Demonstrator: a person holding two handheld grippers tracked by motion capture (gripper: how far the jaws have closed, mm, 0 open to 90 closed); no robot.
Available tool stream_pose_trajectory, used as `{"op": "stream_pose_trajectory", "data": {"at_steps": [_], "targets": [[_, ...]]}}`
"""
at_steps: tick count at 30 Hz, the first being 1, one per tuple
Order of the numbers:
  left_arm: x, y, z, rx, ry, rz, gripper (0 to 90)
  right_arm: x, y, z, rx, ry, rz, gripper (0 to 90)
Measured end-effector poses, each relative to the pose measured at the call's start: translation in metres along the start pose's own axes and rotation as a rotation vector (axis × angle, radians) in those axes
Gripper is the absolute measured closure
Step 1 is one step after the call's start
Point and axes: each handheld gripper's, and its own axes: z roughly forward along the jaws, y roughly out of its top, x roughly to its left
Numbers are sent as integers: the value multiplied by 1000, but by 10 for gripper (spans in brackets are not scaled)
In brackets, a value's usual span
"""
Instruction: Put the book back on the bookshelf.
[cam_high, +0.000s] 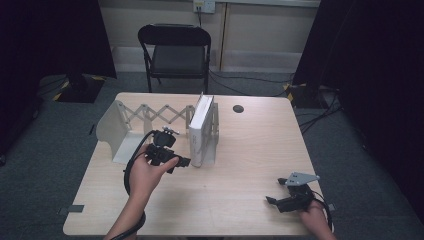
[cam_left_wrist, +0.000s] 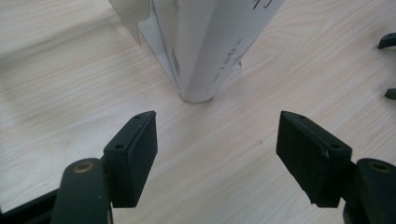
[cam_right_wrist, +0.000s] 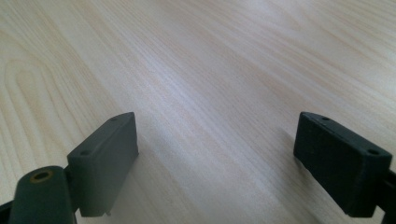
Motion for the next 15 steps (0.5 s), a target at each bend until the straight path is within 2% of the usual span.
{"op": "stream_pose_trajectory", "data": {"at_steps": [15], "targets": [[9,-22,12,20,-17,-6,292,0,0,0,0,0,0,132]]}}
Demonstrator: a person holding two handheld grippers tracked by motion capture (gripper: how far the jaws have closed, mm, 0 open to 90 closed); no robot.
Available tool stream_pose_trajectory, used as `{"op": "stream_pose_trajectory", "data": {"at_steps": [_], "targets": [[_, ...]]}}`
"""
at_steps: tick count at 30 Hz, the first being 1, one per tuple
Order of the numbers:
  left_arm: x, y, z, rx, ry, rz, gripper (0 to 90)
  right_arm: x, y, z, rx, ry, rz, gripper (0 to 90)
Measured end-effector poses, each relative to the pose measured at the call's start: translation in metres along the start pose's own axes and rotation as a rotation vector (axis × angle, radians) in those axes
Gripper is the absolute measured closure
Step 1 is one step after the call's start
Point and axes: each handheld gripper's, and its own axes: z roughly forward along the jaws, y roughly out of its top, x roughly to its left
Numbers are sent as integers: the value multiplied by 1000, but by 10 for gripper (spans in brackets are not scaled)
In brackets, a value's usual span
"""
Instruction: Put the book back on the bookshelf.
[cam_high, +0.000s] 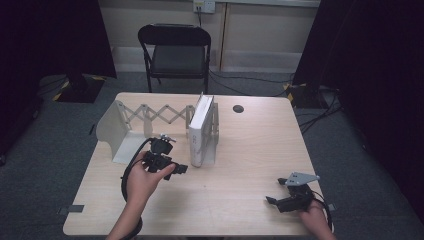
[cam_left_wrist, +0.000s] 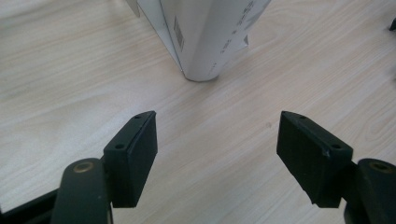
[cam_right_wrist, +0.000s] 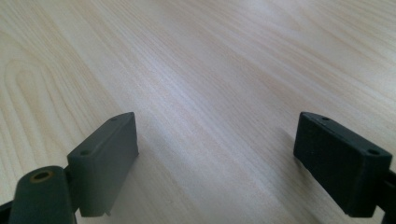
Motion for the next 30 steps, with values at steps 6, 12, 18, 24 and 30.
{"op": "stream_pose_trajectory", "data": {"at_steps": [6,12,18,24,30], "targets": [[3,-8,6,2,-2,-8,296,0,0,0,0,0,0,132],[7,-16,12,4,-6,-12,295,0,0,0,0,0,0,132],[11,-25,18,8,-8,-16,297,0,0,0,0,0,0,132],[15,-37,26,14,-5,-27,288,0,0,0,0,0,0,132],[18,-43,30,26,-3,-30,284,0,0,0,0,0,-1,132]]}}
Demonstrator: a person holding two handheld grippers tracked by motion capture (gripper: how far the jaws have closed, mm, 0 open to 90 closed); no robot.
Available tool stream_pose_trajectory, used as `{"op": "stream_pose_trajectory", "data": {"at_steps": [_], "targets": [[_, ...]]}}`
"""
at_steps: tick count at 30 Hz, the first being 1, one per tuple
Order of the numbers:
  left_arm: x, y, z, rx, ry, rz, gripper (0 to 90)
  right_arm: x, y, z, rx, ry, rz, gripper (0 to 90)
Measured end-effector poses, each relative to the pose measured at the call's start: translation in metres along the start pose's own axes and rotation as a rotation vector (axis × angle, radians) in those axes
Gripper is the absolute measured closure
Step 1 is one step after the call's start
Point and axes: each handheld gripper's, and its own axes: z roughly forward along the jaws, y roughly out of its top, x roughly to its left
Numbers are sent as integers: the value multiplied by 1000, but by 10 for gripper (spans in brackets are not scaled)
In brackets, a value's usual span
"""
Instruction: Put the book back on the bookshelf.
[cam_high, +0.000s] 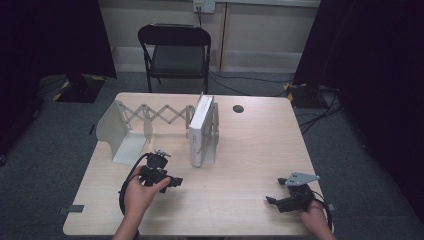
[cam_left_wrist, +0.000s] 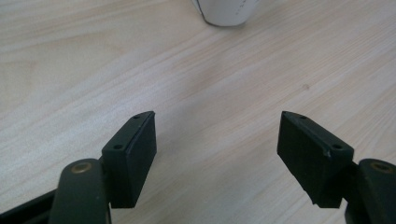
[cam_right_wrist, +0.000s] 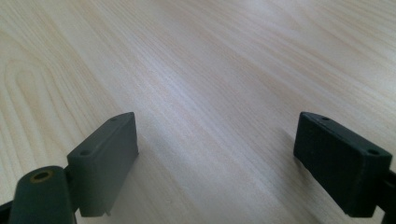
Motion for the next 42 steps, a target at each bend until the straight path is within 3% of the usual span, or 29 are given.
{"op": "stream_pose_trajectory", "data": {"at_steps": [9,20,25,26,30,39,42], "targets": [[2,-8,8,3,34,19,262,0,0,0,0,0,0,132],[4,-18,17,-6,39,37,263,0,0,0,1,-3,-1,132],[4,-20,19,-28,49,72,240,0,0,0,1,-4,-1,132],[4,-22,20,-39,60,109,228,0,0,0,0,-4,-1,130],[2,-24,22,-62,74,133,214,1,0,0,-1,-6,1,130],[2,-28,25,-78,80,200,149,1,0,0,0,-12,5,130],[-1,-30,27,-85,103,241,149,1,0,0,0,-12,5,130]]}}
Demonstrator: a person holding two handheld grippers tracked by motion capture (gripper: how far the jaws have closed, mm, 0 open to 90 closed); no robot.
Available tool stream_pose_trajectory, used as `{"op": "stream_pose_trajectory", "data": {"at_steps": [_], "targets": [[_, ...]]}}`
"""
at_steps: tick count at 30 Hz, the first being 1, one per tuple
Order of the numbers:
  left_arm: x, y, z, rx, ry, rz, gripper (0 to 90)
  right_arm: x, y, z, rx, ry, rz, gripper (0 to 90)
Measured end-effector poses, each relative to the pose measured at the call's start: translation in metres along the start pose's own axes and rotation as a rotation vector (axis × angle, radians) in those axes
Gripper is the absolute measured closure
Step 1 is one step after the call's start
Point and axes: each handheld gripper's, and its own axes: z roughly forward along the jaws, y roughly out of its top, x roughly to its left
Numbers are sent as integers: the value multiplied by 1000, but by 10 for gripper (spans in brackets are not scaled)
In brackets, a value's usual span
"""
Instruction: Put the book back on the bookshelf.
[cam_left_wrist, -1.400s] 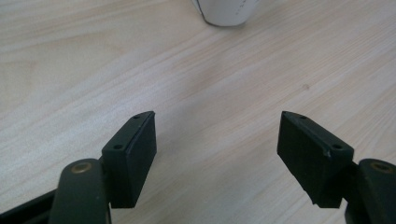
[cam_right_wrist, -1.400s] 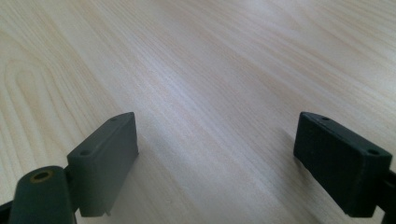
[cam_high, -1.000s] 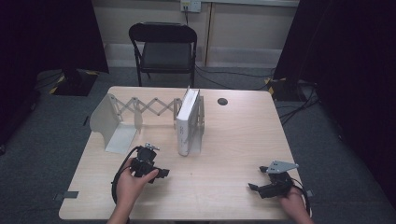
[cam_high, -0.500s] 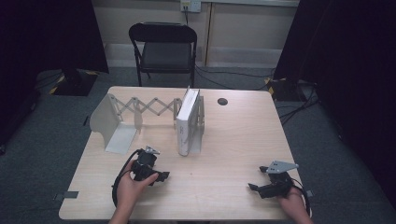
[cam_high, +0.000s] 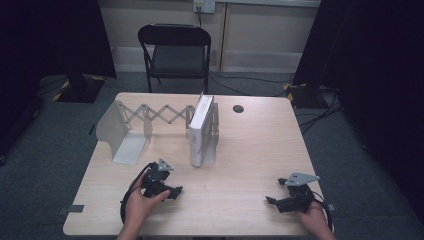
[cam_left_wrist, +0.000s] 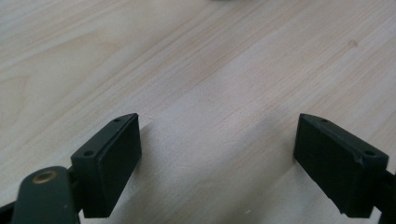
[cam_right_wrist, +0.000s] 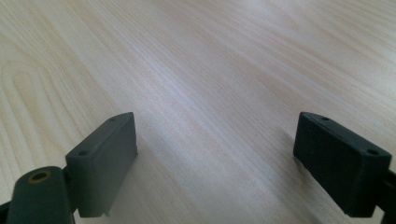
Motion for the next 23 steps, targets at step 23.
{"op": "stream_pose_trajectory", "data": {"at_steps": [23], "targets": [[-6,-12,5,-77,-12,47,0,0,0,0,1,-6,7,130]]}}
